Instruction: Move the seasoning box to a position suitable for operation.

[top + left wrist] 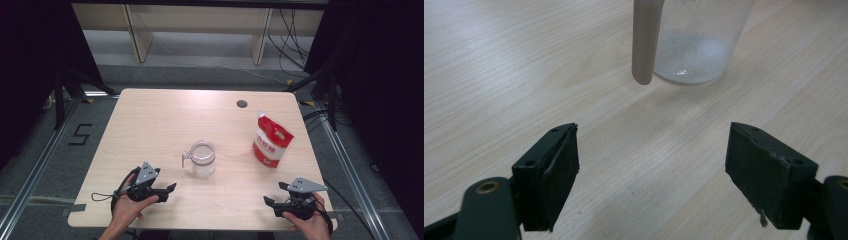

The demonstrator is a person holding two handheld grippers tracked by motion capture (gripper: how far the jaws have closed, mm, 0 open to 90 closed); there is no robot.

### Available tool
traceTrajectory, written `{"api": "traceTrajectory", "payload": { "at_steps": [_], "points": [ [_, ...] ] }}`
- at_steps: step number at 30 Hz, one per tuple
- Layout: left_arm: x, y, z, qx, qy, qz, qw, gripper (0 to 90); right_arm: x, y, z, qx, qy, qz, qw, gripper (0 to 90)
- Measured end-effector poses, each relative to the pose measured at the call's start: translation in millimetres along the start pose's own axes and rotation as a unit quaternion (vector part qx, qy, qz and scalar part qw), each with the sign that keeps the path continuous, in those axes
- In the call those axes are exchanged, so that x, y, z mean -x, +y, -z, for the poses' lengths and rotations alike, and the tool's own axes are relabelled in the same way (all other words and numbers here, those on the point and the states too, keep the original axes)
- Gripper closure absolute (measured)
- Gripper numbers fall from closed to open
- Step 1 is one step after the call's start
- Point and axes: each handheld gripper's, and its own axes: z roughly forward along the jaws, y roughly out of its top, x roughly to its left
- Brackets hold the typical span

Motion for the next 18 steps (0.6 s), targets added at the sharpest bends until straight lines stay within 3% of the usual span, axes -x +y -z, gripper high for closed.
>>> {"api": "traceTrajectory", "payload": {
  "at_steps": [2,3,4,7,8,10,14,16,18],
  "points": [
    [1.5,0.6,-2.5,0.014,0.004,0.008,0.9999,21.5,-1.1,0.1,1.3,-0.005,-0.005,-0.007,1.0000,22.5],
    [0.0,1.6,-1.5,0.004,0.002,-0.001,1.0000,21.5,-1.0,0.1,1.4,-0.005,-0.005,-0.006,1.0000,22.5],
    [1.2,2.1,-3.2,0.013,0.002,0.011,0.9999,21.6,-1.0,0.1,1.4,-0.005,-0.005,-0.007,1.0000,22.5],
    [-1.1,5.1,-3.8,0.011,0.001,0.003,0.9999,22.2,-1.9,0.1,1.7,-0.005,-0.007,-0.010,0.9999,22.7],
    [-0.1,6.2,-5.5,0.020,0.003,0.015,0.9997,22.8,-3.0,0.0,1.7,-0.006,-0.006,-0.016,0.9998,22.7],
    [-1.2,9.5,-6.5,0.024,0.004,0.013,0.9996,24.2,-3.5,0.1,1.4,-0.006,-0.008,-0.019,0.9998,22.7],
    [-4.5,16.7,-8.7,0.034,0.003,0.010,0.9994,30.3,-0.1,0.3,1.3,0.001,-0.011,0.003,0.9999,22.7],
    [-5.0,20.1,-11.1,0.039,0.003,0.013,0.9992,33.6,-3.3,0.0,1.3,-0.005,-0.008,-0.017,0.9998,22.7],
    [-6.0,23.4,-13.8,0.041,0.002,0.008,0.9991,35.5,-1.6,0.3,1.8,-0.003,-0.008,-0.006,0.9999,22.7]
  ]
}}
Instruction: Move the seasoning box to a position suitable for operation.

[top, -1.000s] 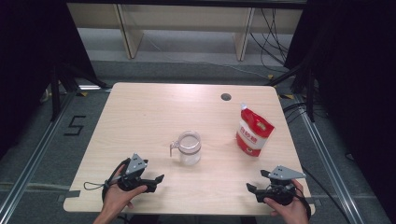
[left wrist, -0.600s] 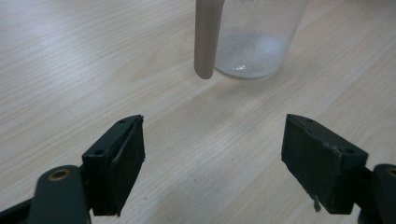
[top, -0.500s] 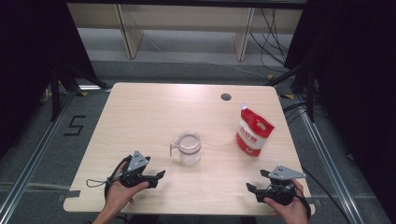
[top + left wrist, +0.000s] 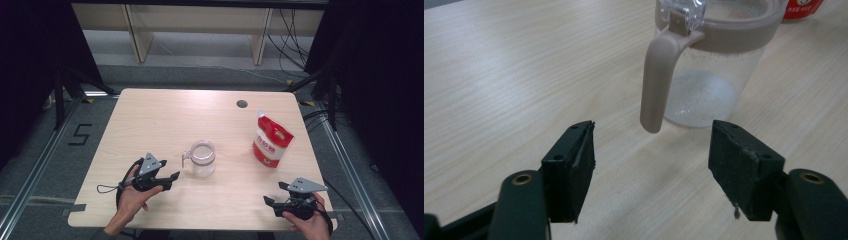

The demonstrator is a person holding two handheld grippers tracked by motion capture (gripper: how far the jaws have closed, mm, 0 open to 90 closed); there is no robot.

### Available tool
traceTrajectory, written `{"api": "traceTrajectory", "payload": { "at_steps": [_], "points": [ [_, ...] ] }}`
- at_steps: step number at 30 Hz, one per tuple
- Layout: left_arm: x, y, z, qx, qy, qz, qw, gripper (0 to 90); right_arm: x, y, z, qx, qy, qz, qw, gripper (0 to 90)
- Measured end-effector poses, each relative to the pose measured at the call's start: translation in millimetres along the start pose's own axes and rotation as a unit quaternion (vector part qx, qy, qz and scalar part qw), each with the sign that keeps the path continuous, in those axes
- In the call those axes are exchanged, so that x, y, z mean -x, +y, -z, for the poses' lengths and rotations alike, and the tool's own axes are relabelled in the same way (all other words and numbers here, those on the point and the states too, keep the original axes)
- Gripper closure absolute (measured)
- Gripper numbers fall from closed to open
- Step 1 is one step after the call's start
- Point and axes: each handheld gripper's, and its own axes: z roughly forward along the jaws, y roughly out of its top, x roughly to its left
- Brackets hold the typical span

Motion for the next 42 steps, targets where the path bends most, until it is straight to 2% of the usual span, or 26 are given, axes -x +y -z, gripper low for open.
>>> {"api": "traceTrajectory", "payload": {
  "at_steps": [1,2,3,4,7,8,9,11,12,14,15,16,17,18,20,23,26,36,42],
  "points": [
    [-0.5,1.2,-1.6,0.001,-0.001,-0.001,1.0000,36.4,0.5,0.1,-0.5,0.002,0.002,0.003,1.0000,22.7],
    [-0.2,2.2,-3.1,0.003,0.002,0.000,1.0000,37.6,-1.7,-0.2,0.0,-0.001,0.003,-0.012,0.9999,22.7],
    [-0.2,2.2,-3.1,0.003,0.002,0.000,1.0000,39.5,-1.6,-0.1,0.3,-0.001,0.004,-0.013,0.9999,22.7],
    [-1.6,3.3,-4.2,0.003,0.000,-0.006,1.0000,40.8,0.9,0.3,0.1,0.004,0.000,0.004,1.0000,22.7],
    [-1.2,6.2,-9.1,0.010,0.002,-0.007,0.9999,43.9,1.1,0.2,0.1,0.004,-0.001,0.004,1.0000,22.7],
    [-0.9,8.3,-11.9,0.014,-0.007,-0.013,0.9998,46.0,1.0,0.2,0.1,0.005,0.000,0.003,1.0000,22.7],
    [0.1,9.5,-13.3,0.015,-0.007,-0.017,0.9997,47.4,1.3,0.3,-0.2,0.007,0.000,0.008,0.9999,22.7],
    [1.0,12.2,-16.2,0.019,-0.007,-0.022,0.9996,50.0,-2.0,-0.1,0.2,0.000,0.007,-0.014,0.9999,22.7],
    [1.0,12.2,-16.2,0.019,-0.007,-0.022,0.9996,51.6,-2.0,-0.1,0.2,0.000,0.007,-0.014,0.9999,22.7],
    [0.8,14.8,-19.4,0.017,-0.011,-0.029,0.9994,52.8,1.2,0.2,-0.5,0.005,0.000,0.009,1.0000,22.7],
    [1.1,16.3,-23.8,0.014,-0.012,-0.034,0.9993,53.3,1.3,0.2,-0.4,0.006,-0.002,0.011,0.9999,22.7],
    [1.1,16.3,-23.8,0.014,-0.012,-0.034,0.9993,54.2,1.3,0.2,-0.4,0.006,-0.002,0.011,0.9999,22.7],
    [0.3,16.8,-25.9,0.012,-0.014,-0.038,0.9991,54.2,-1.2,-0.2,-0.5,0.004,0.005,-0.005,1.0000,22.7],
    [-0.6,17.3,-30.1,0.011,-0.018,-0.041,0.9989,56.4,-1.1,-0.1,-0.2,0.000,0.010,-0.004,0.9999,22.7],
    [-1.5,17.9,-32.2,0.010,-0.022,-0.043,0.9988,57.8,-0.9,-0.3,-0.3,0.000,0.006,-0.001,1.0000,22.8],
    [-3.2,19.1,-33.6,0.011,-0.022,-0.050,0.9985,57.8,-1.2,-0.3,-1.1,-0.001,0.011,-0.004,0.9999,23.1],
    [-3.7,19.2,-34.8,0.011,-0.022,-0.048,0.9985,59.8,-1.5,-0.5,-1.4,0.000,0.006,-0.002,1.0000,23.1],
    [-4.3,21.6,-38.6,0.015,-0.035,-0.066,0.9971,71.8,-1.2,-0.4,-1.1,-0.002,0.007,-0.001,1.0000,23.2],
    [-4.3,21.3,-38.2,0.015,-0.038,-0.073,0.9965,73.3,-1.4,-0.6,-1.6,0.001,0.006,-0.001,1.0000,23.2]
  ]
}}
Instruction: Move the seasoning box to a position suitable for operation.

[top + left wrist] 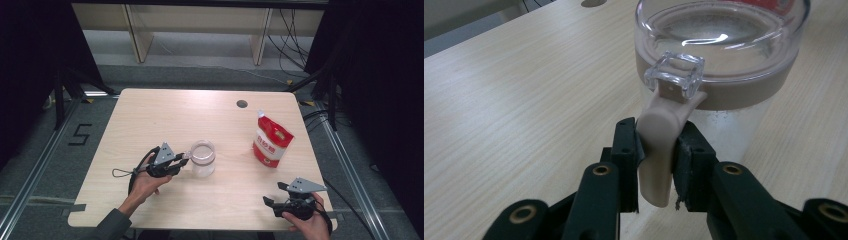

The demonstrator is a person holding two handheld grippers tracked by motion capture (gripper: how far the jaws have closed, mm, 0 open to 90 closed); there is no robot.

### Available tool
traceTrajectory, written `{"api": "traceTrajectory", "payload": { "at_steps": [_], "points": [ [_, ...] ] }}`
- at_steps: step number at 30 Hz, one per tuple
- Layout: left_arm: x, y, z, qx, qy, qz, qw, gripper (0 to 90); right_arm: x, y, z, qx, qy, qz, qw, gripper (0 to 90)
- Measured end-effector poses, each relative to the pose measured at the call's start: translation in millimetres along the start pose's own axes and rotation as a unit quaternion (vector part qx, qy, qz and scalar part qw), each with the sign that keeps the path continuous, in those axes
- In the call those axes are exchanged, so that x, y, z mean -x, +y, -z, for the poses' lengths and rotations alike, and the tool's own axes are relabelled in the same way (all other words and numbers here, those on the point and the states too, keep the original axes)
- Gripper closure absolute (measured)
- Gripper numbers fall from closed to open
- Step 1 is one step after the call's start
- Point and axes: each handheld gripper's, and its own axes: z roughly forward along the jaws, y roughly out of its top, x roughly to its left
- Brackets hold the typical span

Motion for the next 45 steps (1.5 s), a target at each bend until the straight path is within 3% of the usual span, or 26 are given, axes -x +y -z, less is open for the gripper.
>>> {"api": "traceTrajectory", "payload": {
  "at_steps": [11,20,22,23,27,30,37,38,40,45],
  "points": [
    [2.5,0.2,1.3,0.010,-0.012,-0.005,0.9999,73.5,0.2,0.2,0.3,-0.002,0.002,0.001,1.0000,23.3],
    [7.7,1.1,-0.4,0.012,-0.037,-0.014,0.9991,73.5,0.5,0.0,0.2,-0.001,0.005,-0.003,1.0000,23.3],
    [9.2,0.8,-0.2,0.010,-0.037,-0.004,0.9992,73.5,0.4,-0.2,-0.3,0.002,0.004,-0.004,1.0000,23.3],
    [9.1,1.1,0.1,0.009,-0.037,-0.014,0.9992,73.5,0.4,-0.2,-0.3,0.002,0.004,-0.004,1.0000,23.3],
    [12.9,1.6,-0.4,0.014,-0.045,-0.013,0.9988,73.5,0.6,0.0,0.2,-0.001,0.005,-0.003,1.0000,23.4],
    [18.2,3.0,0.4,0.015,-0.047,-0.018,0.9986,73.5,3.0,0.3,0.3,0.003,-0.001,0.012,0.9999,23.4],
    [25.9,4.2,0.7,0.016,-0.059,-0.023,0.9979,73.5,3.0,0.2,0.6,0.003,-0.004,0.012,0.9999,23.5],
    [28.6,4.3,0.2,0.018,-0.063,-0.025,0.9975,73.5,1.1,0.0,0.6,0.001,0.001,-0.002,1.0000,23.7],
    [31.4,4.5,-0.2,0.016,-0.065,-0.024,0.9974,73.5,2.9,0.2,0.4,0.003,0.000,0.012,0.9999,23.8],
    [36.6,4.3,-1.6,0.015,-0.080,-0.026,0.9964,73.5,2.4,0.4,0.5,0.004,0.001,0.011,0.9999,24.0]
  ]
}}
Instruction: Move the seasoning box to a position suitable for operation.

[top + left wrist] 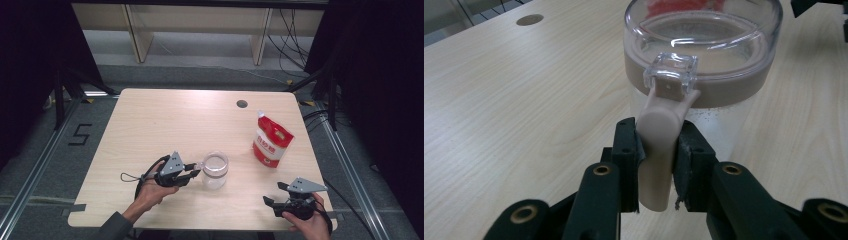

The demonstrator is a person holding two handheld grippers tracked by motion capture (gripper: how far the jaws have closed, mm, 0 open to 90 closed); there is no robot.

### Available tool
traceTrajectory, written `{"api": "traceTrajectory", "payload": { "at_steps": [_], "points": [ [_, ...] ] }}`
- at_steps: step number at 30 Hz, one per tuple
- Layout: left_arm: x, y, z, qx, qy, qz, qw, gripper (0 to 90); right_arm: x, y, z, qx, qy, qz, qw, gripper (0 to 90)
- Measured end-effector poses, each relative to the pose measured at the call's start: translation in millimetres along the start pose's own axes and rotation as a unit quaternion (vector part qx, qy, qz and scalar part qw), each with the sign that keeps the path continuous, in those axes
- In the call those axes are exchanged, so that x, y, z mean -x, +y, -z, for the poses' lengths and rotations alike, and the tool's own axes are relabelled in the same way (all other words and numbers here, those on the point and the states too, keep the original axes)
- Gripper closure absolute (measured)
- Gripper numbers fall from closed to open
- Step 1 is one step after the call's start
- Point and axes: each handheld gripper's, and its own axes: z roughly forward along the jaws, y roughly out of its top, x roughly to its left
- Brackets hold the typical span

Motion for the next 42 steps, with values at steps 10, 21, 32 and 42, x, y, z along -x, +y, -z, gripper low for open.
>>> {"api": "traceTrajectory", "payload": {
  "at_steps": [10,21,32,42],
  "points": [
    [0.2,-1.1,-1.4,0.002,-0.019,-0.008,0.9998,73.4,-0.7,-0.1,-0.8,0.002,0.004,-0.001,1.0000,24.0],
    [-1.0,-1.7,-1.4,0.000,-0.023,-0.008,0.9997,73.0,-1.4,-0.9,-0.8,0.002,0.007,-0.006,1.0000,24.0],
    [0.2,-2.3,-0.1,-0.008,-0.009,0.011,0.9999,62.7,3.1,-2.5,-0.8,0.004,0.005,-0.003,1.0000,23.6],
    [6.0,-1.5,14.2,0.002,-0.003,0.072,0.9974,32.2,3.6,-3.2,-0.7,0.006,0.009,-0.009,0.9999,23.5]
  ]
}}
